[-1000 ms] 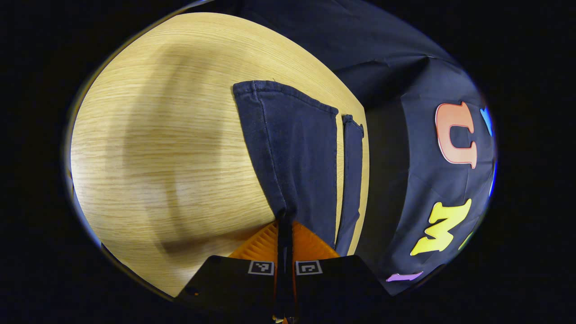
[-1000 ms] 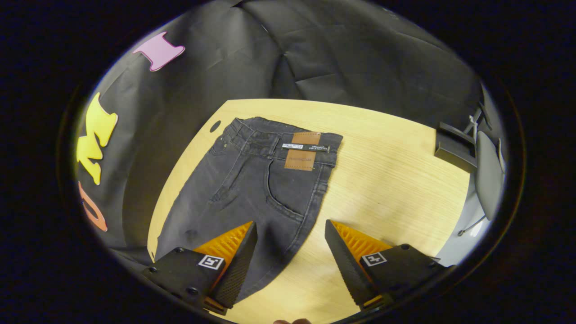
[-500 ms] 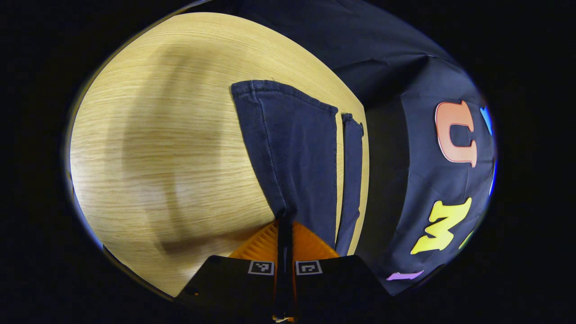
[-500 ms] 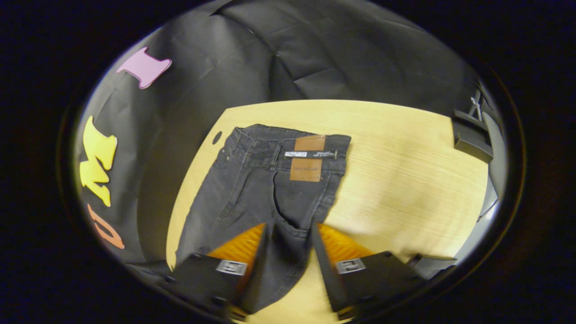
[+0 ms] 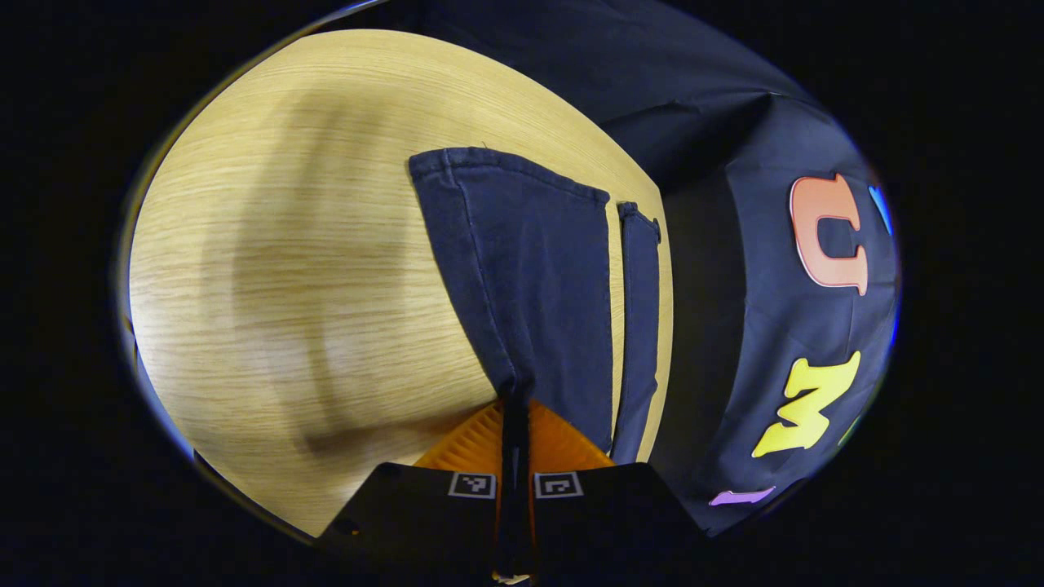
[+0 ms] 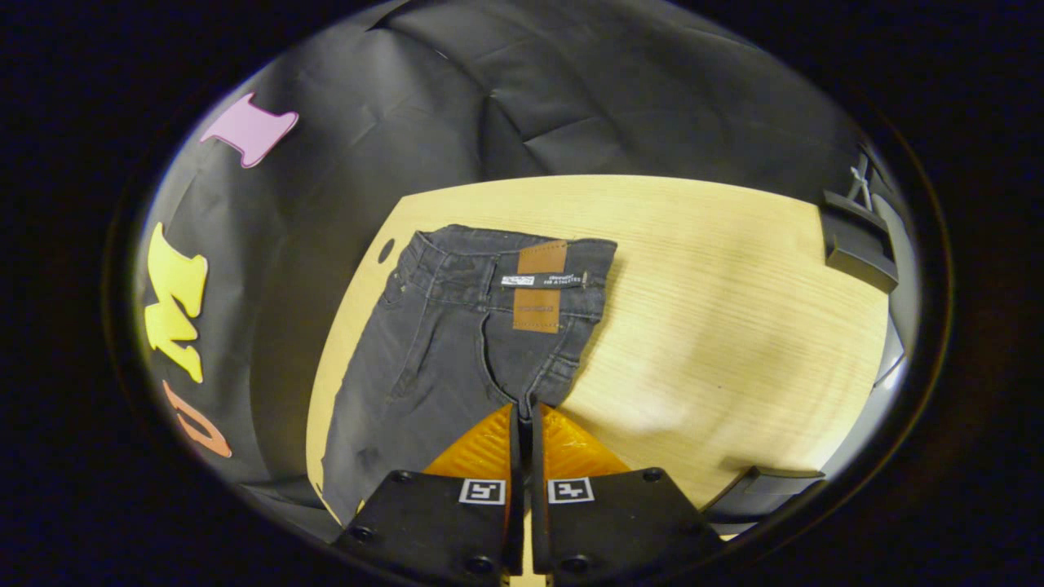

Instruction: Grasp the waist and the cuffs of the jeans and fold them to make the two legs overlap; first hold the waist and fold one-third of the jeans toward the cuffs, then hold the cuffs and fold the remaining one-third in the same direction to finish folding.

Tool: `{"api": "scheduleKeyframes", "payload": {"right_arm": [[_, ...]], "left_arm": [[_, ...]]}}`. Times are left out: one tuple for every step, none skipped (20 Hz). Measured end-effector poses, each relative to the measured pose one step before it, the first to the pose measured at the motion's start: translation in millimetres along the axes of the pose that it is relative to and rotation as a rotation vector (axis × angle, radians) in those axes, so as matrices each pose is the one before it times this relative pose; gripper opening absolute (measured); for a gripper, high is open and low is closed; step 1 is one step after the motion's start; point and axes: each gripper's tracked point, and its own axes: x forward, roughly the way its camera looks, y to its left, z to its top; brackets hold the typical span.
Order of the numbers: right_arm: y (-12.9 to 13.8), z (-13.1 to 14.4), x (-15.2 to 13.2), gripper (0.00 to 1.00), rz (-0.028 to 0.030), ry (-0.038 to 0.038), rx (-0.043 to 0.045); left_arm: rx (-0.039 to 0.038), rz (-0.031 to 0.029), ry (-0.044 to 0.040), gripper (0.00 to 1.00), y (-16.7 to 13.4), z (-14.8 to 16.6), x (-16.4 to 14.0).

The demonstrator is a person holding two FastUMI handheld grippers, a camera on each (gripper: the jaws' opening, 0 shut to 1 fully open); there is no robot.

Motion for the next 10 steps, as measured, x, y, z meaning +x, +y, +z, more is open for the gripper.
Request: {"api": "scheduleKeyframes", "payload": {"right_arm": [[4.37, 2.24, -4.02, 0.05, 0.01672, -0.00196, -0.00714], [5.16, 2.33, -4.24, 0.05, 0.01200, -0.00572, -0.00836], [6.22, 3.05, -4.59, 0.05, 0.01623, -0.00800, -0.00914], [5.69, 1.76, -2.73, 0.04, 0.00934, -0.00502, -0.01021], [7.29, 2.36, -3.37, 0.04, 0.01429, -0.00510, -0.00749], [5.55, 2.87, -2.87, 0.00, 0.01016, -0.00351, -0.00498], [5.83, 2.72, -1.68, 0.04, 0.01227, -0.00421, -0.00066], [8.09, 2.61, -1.63, 0.00, 0.01567, -0.00365, -0.00105], [6.60, 3.34, -1.25, 0.04, 0.01215, -0.00400, -0.00337], [6.81, 3.59, -0.83, 0.04, 0.01150, -0.00514, -0.00655]], "left_arm": [[-0.00607, -0.00590, 0.00169, 0.03, -2.63, 0.17, -1.46], [-0.00418, -0.00824, 0.00101, 0.04, -4.83, -0.51, -0.99], [0.00103, -0.00714, -0.00057, 0.04, -4.01, 1.41, -0.99], [0.00526, -0.00972, 0.00103, 0.04, -5.73, -0.18, -0.96], [0.00152, -0.01028, 0.00098, 0.04, -6.23, -1.27, 0.11], [-0.00248, -0.01362, 0.00108, 0.04, -8.24, 0.26, 0.08], [-0.00394, -0.01413, -0.00182, 0.04, -6.57, 3.25, -1.67], [-0.00624, -0.01646, -0.00065, 0.04, -8.46, 1.60, -2.45], [-0.00576, -0.01512, -0.00104, 0.03, -7.62, 1.42, 0.29], [-0.00277, -0.01243, -0.00042, 0.03, -7.12, 2.45, -0.17]]}}
